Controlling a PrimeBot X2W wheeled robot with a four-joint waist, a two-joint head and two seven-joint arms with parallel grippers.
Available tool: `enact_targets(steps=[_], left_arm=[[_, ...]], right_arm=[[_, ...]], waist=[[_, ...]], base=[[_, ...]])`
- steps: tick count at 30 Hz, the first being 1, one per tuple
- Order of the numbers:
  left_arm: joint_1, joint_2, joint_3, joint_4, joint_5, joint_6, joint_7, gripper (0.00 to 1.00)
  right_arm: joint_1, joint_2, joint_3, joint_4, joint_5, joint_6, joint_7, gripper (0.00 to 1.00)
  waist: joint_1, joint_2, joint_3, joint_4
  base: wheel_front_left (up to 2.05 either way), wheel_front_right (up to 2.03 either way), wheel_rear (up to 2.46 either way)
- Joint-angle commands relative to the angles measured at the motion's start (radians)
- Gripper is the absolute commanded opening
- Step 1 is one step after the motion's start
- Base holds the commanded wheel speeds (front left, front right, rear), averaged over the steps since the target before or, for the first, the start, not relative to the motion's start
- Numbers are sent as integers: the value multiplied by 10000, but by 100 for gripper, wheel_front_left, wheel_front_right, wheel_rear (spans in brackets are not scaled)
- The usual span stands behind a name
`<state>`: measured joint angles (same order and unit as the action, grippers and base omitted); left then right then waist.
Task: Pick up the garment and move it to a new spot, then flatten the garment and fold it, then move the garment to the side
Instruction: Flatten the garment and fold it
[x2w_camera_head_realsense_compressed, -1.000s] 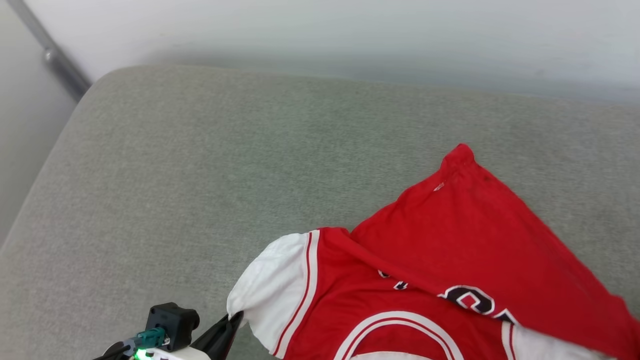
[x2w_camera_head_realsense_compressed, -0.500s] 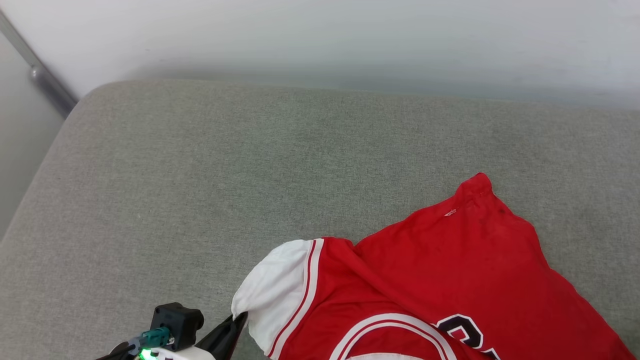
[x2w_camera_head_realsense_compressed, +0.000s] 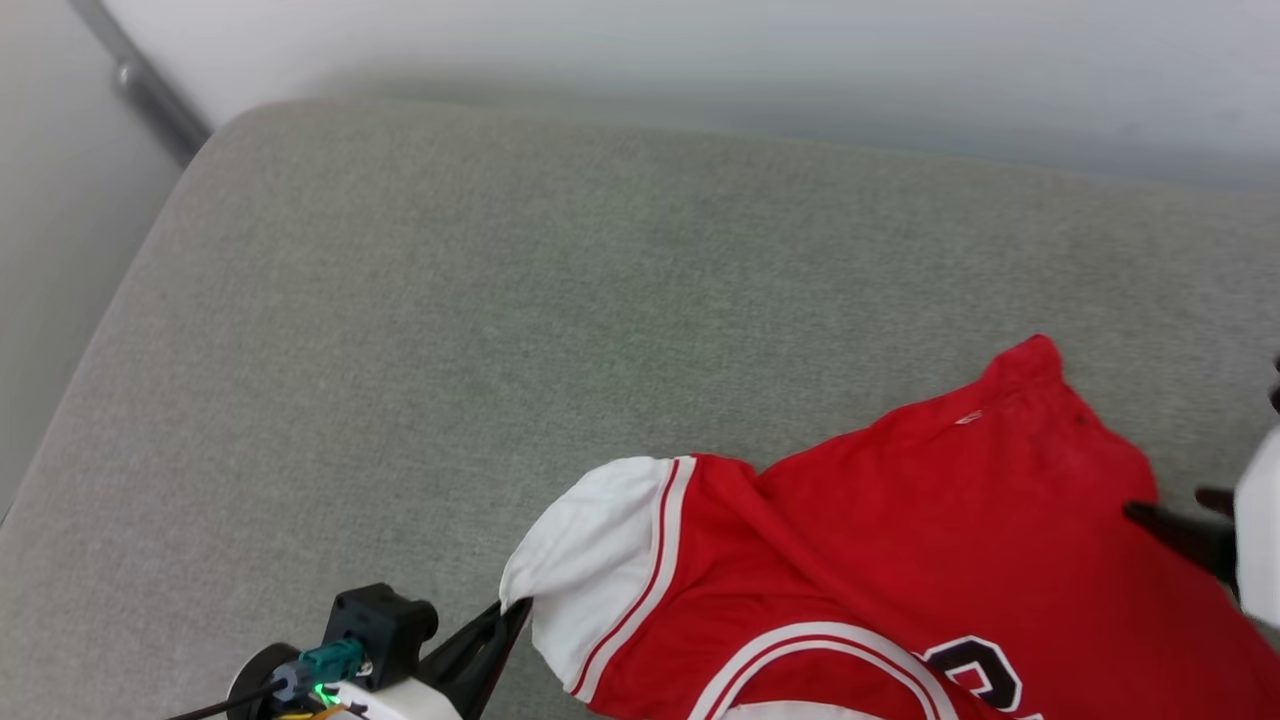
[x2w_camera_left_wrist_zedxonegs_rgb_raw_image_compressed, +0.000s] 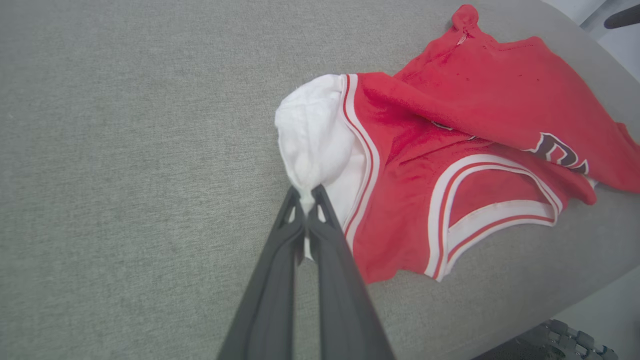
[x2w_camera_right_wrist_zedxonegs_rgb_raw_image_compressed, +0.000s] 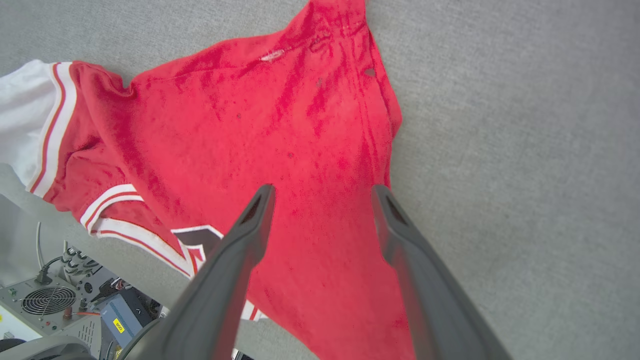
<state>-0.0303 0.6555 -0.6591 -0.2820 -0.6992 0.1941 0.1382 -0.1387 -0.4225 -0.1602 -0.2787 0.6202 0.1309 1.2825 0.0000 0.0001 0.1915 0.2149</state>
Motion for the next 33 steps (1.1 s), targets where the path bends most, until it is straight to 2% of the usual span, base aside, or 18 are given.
enact_targets(steps=[1, 9, 17, 22, 23, 24, 25, 33], left_arm=[[-215, 33, -20, -89, 93, -40, 39, 0], [-857, -324, -309, -327, 381, -262, 125, 0], [-1219, -738, -441, -225, 447, -366, -61, 0], [-1304, -863, -520, -25, 410, -485, -185, 0], [-1317, -869, -519, 25, 399, -501, -193, 0], [-1328, -889, -509, 59, 380, -509, -218, 0], [-1353, -904, -503, 88, 385, -525, -234, 0], [-1375, -857, -498, 235, 355, -527, -281, 0]], right_arm=[[-635, -6, 288, 227, -196, -3, 195, 100], [-2794, -382, 1715, 1863, -1534, -3, 499, 100], [-3629, -750, 1934, 3719, -2226, -3, 129, 100], [-3417, -867, 1980, 4660, -2434, -6, 75, 100], [-3325, -871, 1985, 4847, -2478, -8, 138, 82], [-3242, -859, 2017, 4975, -2504, -8, 135, 33], [-3171, -836, 2038, 5077, -2504, -8, 90, 0], [-3480, -825, 2234, 5235, -2322, -3, -767, 0]], waist=[[0, -1, 383, 340], [0, -1, 1329, 1222], [0, -1, 2017, 1950], [0, -1, 2263, 2225], [0, -1, 2272, 2254], [0, -1, 2280, 2279], [0, -1, 2282, 2300], [0, -1, 1968, 2183]], base=[[0, 0, 0], [0, 0, 0], [0, 0, 0], [0, 0, 0], [0, 0, 0], [0, 0, 0], [0, 0, 0], [0, 0, 0]])
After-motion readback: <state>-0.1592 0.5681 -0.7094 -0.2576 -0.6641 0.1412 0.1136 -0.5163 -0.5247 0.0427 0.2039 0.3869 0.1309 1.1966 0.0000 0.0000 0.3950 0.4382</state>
